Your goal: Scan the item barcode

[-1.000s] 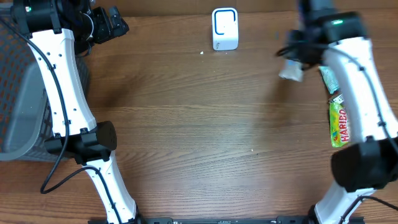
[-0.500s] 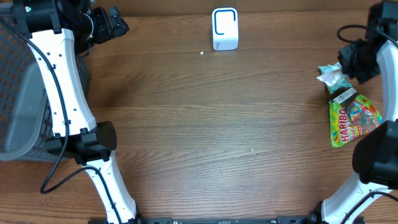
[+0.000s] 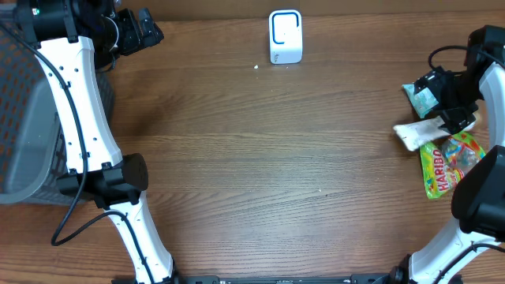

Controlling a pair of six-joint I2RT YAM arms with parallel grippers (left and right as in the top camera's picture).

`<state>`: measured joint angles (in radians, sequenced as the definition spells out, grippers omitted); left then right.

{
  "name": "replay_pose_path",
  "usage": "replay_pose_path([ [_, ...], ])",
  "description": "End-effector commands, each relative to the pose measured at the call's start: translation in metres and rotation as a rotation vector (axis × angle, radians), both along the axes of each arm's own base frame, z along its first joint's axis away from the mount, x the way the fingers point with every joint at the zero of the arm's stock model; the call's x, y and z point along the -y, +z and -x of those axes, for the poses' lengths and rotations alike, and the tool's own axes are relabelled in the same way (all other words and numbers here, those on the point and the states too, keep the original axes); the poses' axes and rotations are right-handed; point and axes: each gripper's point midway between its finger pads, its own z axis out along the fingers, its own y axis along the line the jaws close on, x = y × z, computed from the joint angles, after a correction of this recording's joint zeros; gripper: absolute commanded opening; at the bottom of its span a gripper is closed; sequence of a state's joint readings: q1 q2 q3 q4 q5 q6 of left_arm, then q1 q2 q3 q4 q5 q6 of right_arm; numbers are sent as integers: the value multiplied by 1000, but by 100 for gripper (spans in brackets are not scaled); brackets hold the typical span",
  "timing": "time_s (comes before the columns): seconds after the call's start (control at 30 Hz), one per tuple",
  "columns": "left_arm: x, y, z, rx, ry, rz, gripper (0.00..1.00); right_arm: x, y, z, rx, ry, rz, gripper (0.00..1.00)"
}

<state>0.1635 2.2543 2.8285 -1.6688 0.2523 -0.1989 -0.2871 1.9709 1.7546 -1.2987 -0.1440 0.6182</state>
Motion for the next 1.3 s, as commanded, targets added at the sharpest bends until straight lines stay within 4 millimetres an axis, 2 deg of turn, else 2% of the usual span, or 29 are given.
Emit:
replay_pose_path([
  [0.0, 3, 8, 1, 26, -17, -11, 100, -27, 63, -14, 195, 146, -90, 100],
  [0.1, 3, 8, 1, 26, -17, -11, 100, -52, 100, -8, 277, 231, -101, 100],
  [0.17, 3, 8, 1, 26, -17, -10, 100, -67, 118, -3, 323, 315, -82, 100],
  [0.33, 3, 8, 1, 26, -17, -10, 100, -112, 168, 20, 471, 577, -6, 100],
  [0.53, 3, 8, 1, 26, -17, -11, 100, -158, 228, 61, 657, 728, 35, 100],
  [0.63, 3, 8, 1, 26, -17, -11, 100, -172, 246, 82, 716, 769, 35, 100],
  [0.73, 3, 8, 1, 26, -17, -11, 100, -176, 257, 92, 752, 784, 41, 100],
  [0.83, 3, 8, 1, 26, -17, -11, 100, -173, 260, 94, 762, 782, 60, 100],
  [1.07, 3, 8, 1, 26, -17, -10, 100, -157, 252, 87, 726, 755, 161, 100],
  [1.27, 3, 8, 1, 26, -17, -11, 100, -161, 258, 83, 778, 851, 219, 100],
])
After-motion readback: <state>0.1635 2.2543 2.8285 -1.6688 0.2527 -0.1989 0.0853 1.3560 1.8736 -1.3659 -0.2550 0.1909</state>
